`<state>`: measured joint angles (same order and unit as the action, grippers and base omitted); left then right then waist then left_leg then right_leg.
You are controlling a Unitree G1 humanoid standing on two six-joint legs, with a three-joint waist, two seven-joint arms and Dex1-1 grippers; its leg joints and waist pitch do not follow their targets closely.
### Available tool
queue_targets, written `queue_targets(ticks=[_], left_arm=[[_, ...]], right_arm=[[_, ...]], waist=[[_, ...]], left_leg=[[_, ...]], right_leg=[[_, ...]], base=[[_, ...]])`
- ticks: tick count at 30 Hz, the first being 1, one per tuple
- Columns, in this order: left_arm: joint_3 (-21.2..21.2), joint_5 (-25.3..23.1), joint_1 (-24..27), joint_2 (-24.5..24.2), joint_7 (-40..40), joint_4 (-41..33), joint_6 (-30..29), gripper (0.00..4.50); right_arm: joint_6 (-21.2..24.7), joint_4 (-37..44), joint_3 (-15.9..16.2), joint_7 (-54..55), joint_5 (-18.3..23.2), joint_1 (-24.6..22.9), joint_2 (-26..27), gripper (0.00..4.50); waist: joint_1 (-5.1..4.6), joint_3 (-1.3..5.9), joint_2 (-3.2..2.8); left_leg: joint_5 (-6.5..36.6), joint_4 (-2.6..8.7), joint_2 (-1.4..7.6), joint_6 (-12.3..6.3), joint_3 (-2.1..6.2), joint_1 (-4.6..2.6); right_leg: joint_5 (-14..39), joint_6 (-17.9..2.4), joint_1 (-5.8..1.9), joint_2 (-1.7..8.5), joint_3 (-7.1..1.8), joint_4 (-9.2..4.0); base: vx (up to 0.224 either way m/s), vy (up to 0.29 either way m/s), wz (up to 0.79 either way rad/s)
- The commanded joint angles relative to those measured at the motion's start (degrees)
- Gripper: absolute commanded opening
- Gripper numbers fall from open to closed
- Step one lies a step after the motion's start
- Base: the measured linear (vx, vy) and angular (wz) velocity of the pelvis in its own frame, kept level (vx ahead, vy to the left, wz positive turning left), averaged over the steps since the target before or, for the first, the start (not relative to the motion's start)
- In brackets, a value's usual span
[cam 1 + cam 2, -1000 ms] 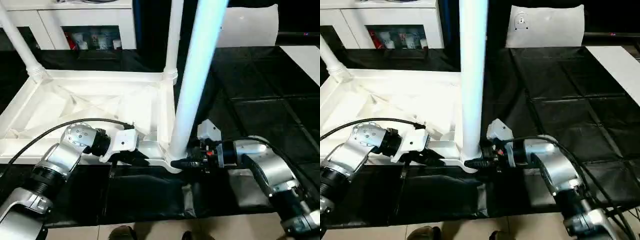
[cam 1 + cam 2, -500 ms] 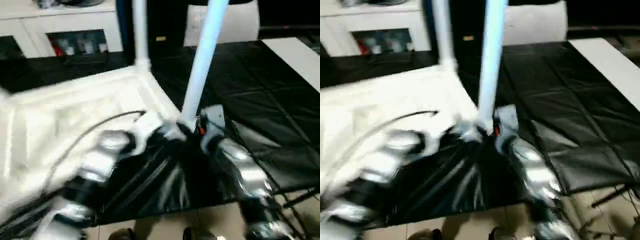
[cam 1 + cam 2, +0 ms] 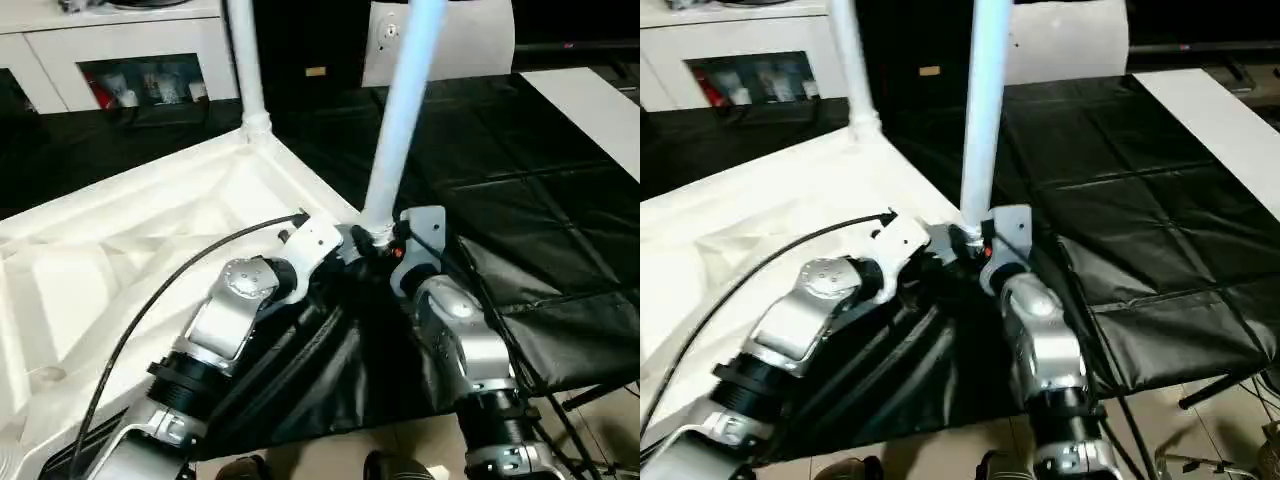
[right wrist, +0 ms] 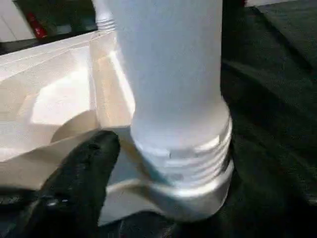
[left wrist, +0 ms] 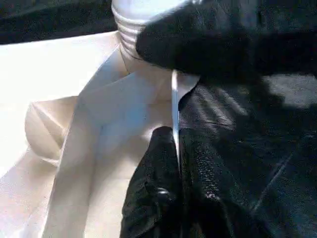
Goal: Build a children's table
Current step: Rotate leg to tighten
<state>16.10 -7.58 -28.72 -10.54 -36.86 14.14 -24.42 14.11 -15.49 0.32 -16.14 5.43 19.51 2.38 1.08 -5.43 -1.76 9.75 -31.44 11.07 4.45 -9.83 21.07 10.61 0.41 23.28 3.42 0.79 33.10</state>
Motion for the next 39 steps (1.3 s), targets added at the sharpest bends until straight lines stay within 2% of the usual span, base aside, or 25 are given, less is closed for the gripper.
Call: queue_targets(ticks=[1, 3, 4, 5, 6, 8, 9, 11, 12, 14, 15, 16, 17, 19, 20, 24, 25, 27, 28, 29, 31, 34, 35, 36, 39], left_arm=[[0.69, 0.67, 0.36, -1.34, -2.83, 0.78, 2.53, 0.0], [0.44, 1.08, 0.52, -3.26, -5.36, 1.51, 4.39, 0.0], [0.55, 1.48, 0.45, -5.24, -8.29, 2.43, 6.31, 0.0], [0.58, 1.51, 0.45, -5.33, -8.4, 2.47, 6.4, 0.0], [0.96, 2.14, 0.34, -6.9, -10.77, 3.02, 8.06, 0.0], [1.46, 2.68, 0.3, -8.45, -13.59, 3.53, 10.28, 0.0], [2.41, 3.09, 0.3, -10.57, -17.38, 4.19, 12.72, 0.0], [3.39, 3.27, 0.27, -12.49, -20.88, 4.8, 14.89, 0.0], [4.08, 4.26, 0.37, -14.07, -25.26, 5.15, 17.63, 0.0], [4.15, 4.74, 0.44, -14.46, -26.63, 5.16, 18.02, 0.0], [4.43, 6.79, 0.28, -15.85, -32.17, 5.53, 19.94, 0.0], [4.52, 6.9, 0.23, -16.0, -32.65, 5.59, 20.17, 0.0], [5.48, 7.79, -0.22, -17.39, -37.0, 5.94, 21.99, 0.0], [6.14, 8.07, -0.58, -18.12, -39.17, 6.43, 23.26, 0.0], [6.44, 8.06, -0.76, -18.41, -39.94, 6.67, 23.87, 0.0], [7.61, 8.32, -1.69, -19.44, -43.89, 7.93, 26.31, 0.0], [7.86, 8.27, -1.95, -19.54, -44.65, 8.12, 26.69, 0.0], [7.97, 8.07, -2.2, -19.54, -45.14, 8.45, 27.25, 0.0], [8.14, 7.84, -2.75, -19.43, -45.88, 9.26, 28.26, 0.0], [8.26, 7.77, -2.95, -19.41, -46.1, 9.61, 28.64, 0.0], [8.33, 7.71, -3.31, -19.22, -46.42, 10.46, 29.35, 0.0], [8.43, 7.83, -3.47, -19.19, -47.09, 11.0, 29.98, 0.0], [8.43, 7.83, -3.47, -19.19, -47.09, 11.0, 29.98, 0.0], [8.42, 7.81, -3.5, -19.18, -47.27, 11.11, 30.12, 0.0], [8.43, 7.84, -3.56, -19.17, -47.42, 11.36, 30.39, 0.0]], right_arm=[[1.36, 1.22, 2.24, -4.72, 2.5, -1.41, -0.45, 4.23], [0.83, 4.03, 2.02, -8.2, 3.36, -2.39, -2.91, 4.34], [0.36, 6.56, 2.7, -12.55, 3.8, -3.38, -5.92, 4.42], [0.32, 6.66, 2.74, -12.73, 3.81, -3.42, -6.05, 4.42], [0.93, 8.4, 3.26, -16.0, 4.46, -4.15, -8.47, 4.47], [1.38, 10.07, 3.66, -19.49, 5.16, -4.74, -11.21, 4.47], [1.34, 11.88, 4.42, -24.37, 5.99, -5.24, -15.03, 4.47], [1.31, 13.15, 5.19, -28.65, 6.45, -5.5, -18.37, 4.47], [1.57, 13.84, 6.1, -32.71, 6.69, -5.48, -21.44, 4.47], [1.73, 14.07, 6.4, -34.07, 6.87, -5.46, -22.39, 4.47], [1.71, 14.06, 7.56, -38.6, 6.94, -4.67, -25.75, 4.47], [1.58, 13.99, 7.69, -38.97, 6.87, -4.55, -26.02, 4.47], [0.71, 13.21, 8.91, -42.11, 6.21, -3.46, -28.25, 4.47], [0.47, 12.78, 9.73, -43.9, 5.99, -2.82, -29.31, 4.47], [0.3, 12.58, 10.21, -44.9, 5.96, -2.53, -29.73, 4.47], [0.08, 11.83, 12.63, -49.39, 6.63, -0.84, -31.03, 4.47], [0.01, 11.39, 13.34, -50.43, 6.44, -0.31, -31.06, 4.47], [-0.08, 10.98, 13.97, -51.3, 6.28, 0.12, -31.09, 4.47], [-0.13, 10.18, 15.31, -53.25, 6.24, 0.89, -31.2, 4.29], [-0.23, 9.85, 15.87, -53.89, 6.13, 1.12, -31.3, 4.29], [-0.23, 8.92, 16.49, -54.61, 5.94, 1.6, -31.15, 4.01], [0.13, 7.64, 16.7, -55.09, 6.41, 2.45, -30.28, 3.9], [0.13, 7.64, 16.7, -55.09, 6.41, 2.45, -30.28, 3.9], [0.33, 7.42, 16.63, -55.21, 6.76, 2.65, -29.99, 3.62], [1.07, 7.14, 16.56, -55.4, 7.41, 2.91, -29.62, 3.48]], waist=[[0.16, 3.06, 0.23], [0.33, 3.12, 0.04], [0.38, 3.33, 0.09], [0.37, 3.57, 0.04], [0.53, 3.75, 0.04], [0.63, 4.02, 0.25], [0.73, 4.05, 0.1], [1.13, 3.97, -0.01], [1.26, 3.91, -0.15], [1.32, 3.89, -0.12], [1.48, 3.94, 0.03], [1.57, 3.92, 0.01], [1.71, 3.93, -0.01], [2.19, 3.95, -0.11], [2.25, 3.99, 0.29], [2.81, 3.73, 0.2], [2.87, 3.71, 0.7], [3.06, 3.7, 0.47], [3.08, 3.7, 0.61], [3.21, 3.73, 0.54], [3.46, 3.86, 0.52], [3.63, 4.11, 0.65], [3.61, 4.06, 0.59], [3.62, 4.11, 0.65], [3.66, 4.1, 0.73]], left_leg=[[15.99, 3.82, 1.18, -0.28, 0.33, 0.01], [14.28, 3.61, 1.17, -1.12, 0.19, -0.03], [11.88, 3.39, 1.11, -1.54, 0.19, 0.13], [10.3, 3.17, 1.11, -1.91, 0.12, 0.19], [6.8, 2.8, 1.05, -3.08, 0.09, 0.2], [5.5, 2.54, 0.94, -4.04, -0.03, 0.17], [5.05, 2.47, 1.11, -4.61, -0.13, 0.04], [6.01, 2.44, 1.24, -5.22, -0.13, -0.14], [7.14, 2.42, 1.41, -5.16, -0.22, -0.4], [7.86, 2.47, 1.5, -4.92, -0.27, -0.48], [8.64, 2.49, 1.58, -4.62, -0.26, -0.57], [8.59, 2.48, 1.61, -4.53, -0.27, -0.54], [8.83, 2.48, 1.68, -4.52, -0.31, -0.62], [8.75, 2.36, 1.83, -4.37, -0.44, -0.76], [8.99, 2.31, 1.78, -4.48, -0.53, -0.74], [11.13, 2.32, 1.91, -3.37, -0.47, -0.6], [12.08, 2.33, 1.9, -2.87, -0.51, -0.63], [12.71, 2.37, 1.89, -2.35, -0.44, -0.71], [12.95, 2.37, 1.86, -2.23, -0.44, -0.69], [13.28, 2.37, 1.85, -1.99, -0.43, -0.77], [12.09, 2.31, 1.91, -2.0, -0.4, -0.75], [10.29, 2.1, 1.79, -2.41, -0.4, -0.57], [10.06, 2.08, 1.76, -2.51, -0.41, -0.52], [9.77, 2.0, 1.73, -2.66, -0.44, -0.48], [9.7, 1.99, 1.79, -2.93, -0.47, -0.53]], right_leg=[[13.59, -9.52, -2.19, 3.02, -1.69, -4.19], [11.86, -9.97, -2.31, 3.1, -1.72, -4.1], [8.71, -10.55, -2.65, 2.99, -1.66, -3.76], [5.89, -11.03, -2.81, 2.94, -1.67, -3.37], [-1.33, -12.58, -3.06, 2.71, -1.53, -2.71], [-4.24, -13.41, -3.24, 2.63, -1.5, -2.46], [-5.68, -14.22, -3.07, 2.68, -1.5, -2.2], [-4.74, -14.63, -3.16, 2.7, -1.46, -2.26], [-3.24, -15.2, -2.94, 2.79, -1.44, -2.28], [-2.09, -15.57, -2.9, 2.84, -1.44, -2.28], [0.03, -16.06, -2.97, 3.0, -1.41, -2.34], [0.41, -16.09, -2.97, 3.0, -1.42, -2.28], [0.96, -16.16, -2.9, 3.05, -1.43, -2.33], [1.31, -16.44, -2.72, 3.11, -1.43, -2.19], [1.75, -16.39, -2.76, 3.09, -1.42, -2.25], [7.07, -15.5, -2.5, 3.35, -1.59, -2.37], [8.97, -15.02, -2.46, 3.42, -1.66, -2.53], [11.2, -14.57, -2.3, 3.47, -1.71, -2.61], [11.79, -14.4, -2.32, 3.46, -1.69, -2.66], [12.77, -14.12, -2.26, 3.46, -1.71, -2.7], [11.15, -13.98, -2.24, 3.43, -1.75, -2.5], [7.84, -14.65, -2.45, 3.32, -1.63, -2.06], [7.36, -14.83, -2.42, 3.3, -1.59, -2.02], [6.62, -14.99, -2.49, 3.27, -1.57, -1.96], [6.36, -15.16, -2.48, 3.28, -1.54, -1.93]], base=[[0.0, 0.0, 0.0], [0.0, 0.0, 0.0], [0.0, 0.0, 0.0], [0.052, -0.016, -0.01], [0.0, 0.0, 0.0], [0.0, 0.0, 0.0], [0.0, 0.0, 0.0], [0.0, 0.0, 0.0], [0.0, 0.0, 0.0], [0.0, 0.0, 0.0], [0.0, 0.0, 0.0], [0.0, 0.0, 0.0], [0.0, 0.0, 0.0], [0.0, 0.0, 0.0], [0.0, 0.0, 0.0], [0.0, 0.0, 0.0], [0.0, 0.0, 0.0], [0.0, 0.0, 0.0], [0.0, 0.0, 0.0], [0.0, 0.0, 0.0], [0.0, 0.0, 0.0], [0.0, 0.0, 0.0], [0.0, 0.0, 0.0], [0.0, 0.0, 0.0], [0.0, 0.0, 0.0]])
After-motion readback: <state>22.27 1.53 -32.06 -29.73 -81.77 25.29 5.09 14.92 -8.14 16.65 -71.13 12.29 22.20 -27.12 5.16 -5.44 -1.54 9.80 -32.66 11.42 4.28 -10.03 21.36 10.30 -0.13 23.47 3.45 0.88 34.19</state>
